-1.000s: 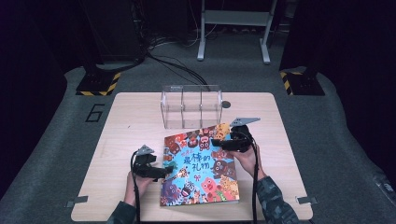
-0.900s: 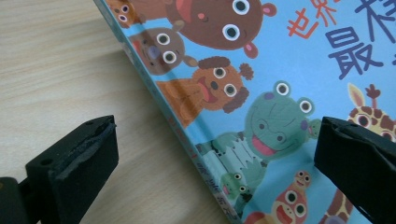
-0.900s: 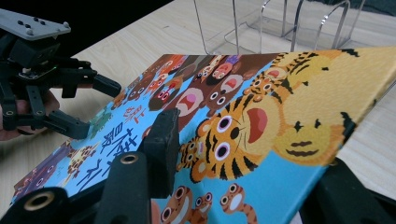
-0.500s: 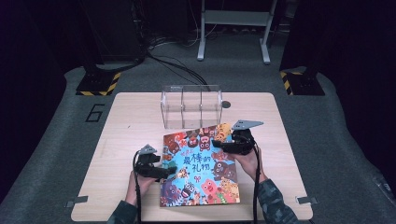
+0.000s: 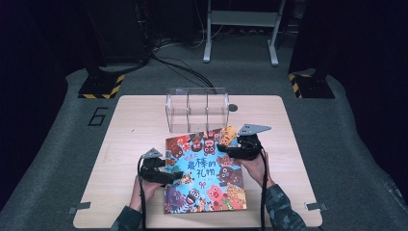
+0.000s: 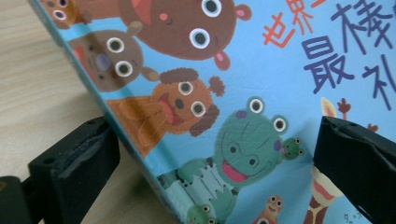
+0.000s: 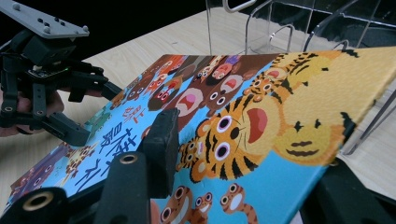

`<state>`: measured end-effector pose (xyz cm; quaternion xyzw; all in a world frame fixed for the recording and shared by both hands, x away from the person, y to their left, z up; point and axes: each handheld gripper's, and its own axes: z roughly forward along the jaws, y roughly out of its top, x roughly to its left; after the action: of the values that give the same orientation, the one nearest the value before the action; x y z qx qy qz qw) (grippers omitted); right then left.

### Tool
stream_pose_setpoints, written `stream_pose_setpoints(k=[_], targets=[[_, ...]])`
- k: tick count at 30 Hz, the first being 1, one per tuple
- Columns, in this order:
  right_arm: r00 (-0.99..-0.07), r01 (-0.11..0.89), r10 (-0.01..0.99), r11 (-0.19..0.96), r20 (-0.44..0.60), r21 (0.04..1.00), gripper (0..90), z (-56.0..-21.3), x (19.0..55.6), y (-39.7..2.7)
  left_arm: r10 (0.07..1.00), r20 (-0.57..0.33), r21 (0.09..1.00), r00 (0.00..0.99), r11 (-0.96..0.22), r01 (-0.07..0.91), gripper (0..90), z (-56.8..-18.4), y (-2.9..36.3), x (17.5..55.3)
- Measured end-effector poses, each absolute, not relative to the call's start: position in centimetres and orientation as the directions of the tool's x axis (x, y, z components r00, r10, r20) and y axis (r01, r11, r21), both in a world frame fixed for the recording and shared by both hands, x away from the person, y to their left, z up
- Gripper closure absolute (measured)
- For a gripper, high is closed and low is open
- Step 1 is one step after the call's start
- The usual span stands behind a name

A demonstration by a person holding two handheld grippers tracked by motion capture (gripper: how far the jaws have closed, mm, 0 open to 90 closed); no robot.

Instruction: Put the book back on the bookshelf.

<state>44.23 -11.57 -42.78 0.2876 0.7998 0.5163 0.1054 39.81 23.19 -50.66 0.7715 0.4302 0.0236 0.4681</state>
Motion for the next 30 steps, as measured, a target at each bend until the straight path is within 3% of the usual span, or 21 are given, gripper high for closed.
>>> stream_pose_setpoints(k=[18, 22, 30], targets=[[-0.803, 0.383, 0.575, 0.302, 0.153, 0.873, 50.8, -42.2, 44.3, -11.3, 0.653, -0.360, 0.761, 0.666, -0.208, 0.615, 8.1, -50.5, 24.2, 39.8], [-0.824, 0.307, 0.560, 0.308, 0.089, 0.901, 50.8, -41.9, 43.5, -11.1, 0.630, -0.398, 0.765, 0.667, -0.174, 0.620, 9.7, -50.5, 24.6, 39.8], [-0.828, 0.300, 0.554, 0.305, 0.087, 0.904, 50.8, -42.1, 43.5, -11.0, 0.624, -0.412, 0.753, 0.665, -0.178, 0.633, 9.9, -50.5, 24.6, 40.1]])
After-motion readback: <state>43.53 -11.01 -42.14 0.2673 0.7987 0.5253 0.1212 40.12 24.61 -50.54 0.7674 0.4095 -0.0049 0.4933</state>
